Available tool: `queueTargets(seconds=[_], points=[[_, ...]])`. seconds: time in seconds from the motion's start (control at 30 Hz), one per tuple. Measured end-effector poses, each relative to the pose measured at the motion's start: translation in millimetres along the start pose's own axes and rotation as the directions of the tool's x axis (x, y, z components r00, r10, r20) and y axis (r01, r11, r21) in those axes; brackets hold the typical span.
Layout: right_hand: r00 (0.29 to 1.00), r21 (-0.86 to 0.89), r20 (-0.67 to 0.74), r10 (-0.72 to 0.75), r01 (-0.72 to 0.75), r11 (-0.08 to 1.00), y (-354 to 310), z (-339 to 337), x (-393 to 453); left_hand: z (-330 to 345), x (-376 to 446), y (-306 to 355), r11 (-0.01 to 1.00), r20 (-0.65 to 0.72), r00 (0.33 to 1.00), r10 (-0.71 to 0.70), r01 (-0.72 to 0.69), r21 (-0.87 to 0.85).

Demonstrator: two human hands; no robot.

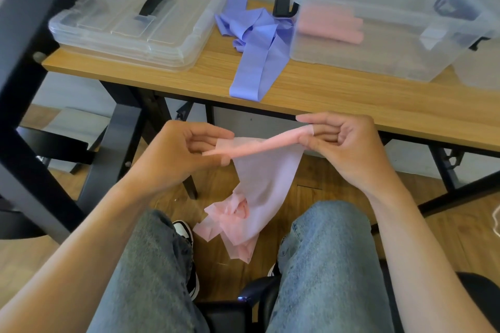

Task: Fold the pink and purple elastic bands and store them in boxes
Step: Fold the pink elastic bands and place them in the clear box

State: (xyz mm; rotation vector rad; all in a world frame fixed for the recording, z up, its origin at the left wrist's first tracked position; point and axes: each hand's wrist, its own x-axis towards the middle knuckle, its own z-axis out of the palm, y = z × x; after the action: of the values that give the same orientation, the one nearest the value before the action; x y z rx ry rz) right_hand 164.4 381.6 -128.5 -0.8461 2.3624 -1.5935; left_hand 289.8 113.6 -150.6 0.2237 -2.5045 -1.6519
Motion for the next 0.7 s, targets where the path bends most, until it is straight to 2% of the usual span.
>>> queueTargets(seconds=[0.07,0.13,0.27,0.33,0.4,0.47,0.6,0.7], points=[[0.999,-0.150,-0.021,-0.035,0.032,0.988,4,3,0,4,-1,1,0.981,-0.008,0.998,0.059,-0.056,0.187],[0.997,-0.238,-0.045,-0.055,0.043,0.970,8,4,1,8,0,-1,0.950,-0.046,0.992,0.114,-0.095,0.297],[0.997,-0.313,-0.035,-0.066,0.052,0.948,18,7,1,15,0,-18,0.954,-0.140,0.980,0.140,-0.095,0.285],[0.999,-0.312,-0.019,-0.030,0.022,0.950,23,10,-1,21,-1,-28,0.977,-0.171,0.980,0.103,-0.067,0.201],[0.999,-0.224,-0.021,0.028,-0.032,0.974,29,17,-4,26,-2,-37,0.999,-0.192,0.981,0.023,-0.019,0.027],[0.996,-0.065,-0.051,0.078,-0.081,0.995,38,25,-6,31,1,-48,0.996,-0.200,0.979,-0.036,0.018,-0.089],[0.991,0.151,-0.050,0.128,-0.119,0.981,58,42,-10,42,5,-66,0.964,-0.241,0.957,-0.163,0.103,-0.244],[0.986,0.222,-0.062,0.155,-0.137,0.965,75,56,-10,45,6,-82,0.967,-0.228,0.960,-0.161,0.107,-0.232]])
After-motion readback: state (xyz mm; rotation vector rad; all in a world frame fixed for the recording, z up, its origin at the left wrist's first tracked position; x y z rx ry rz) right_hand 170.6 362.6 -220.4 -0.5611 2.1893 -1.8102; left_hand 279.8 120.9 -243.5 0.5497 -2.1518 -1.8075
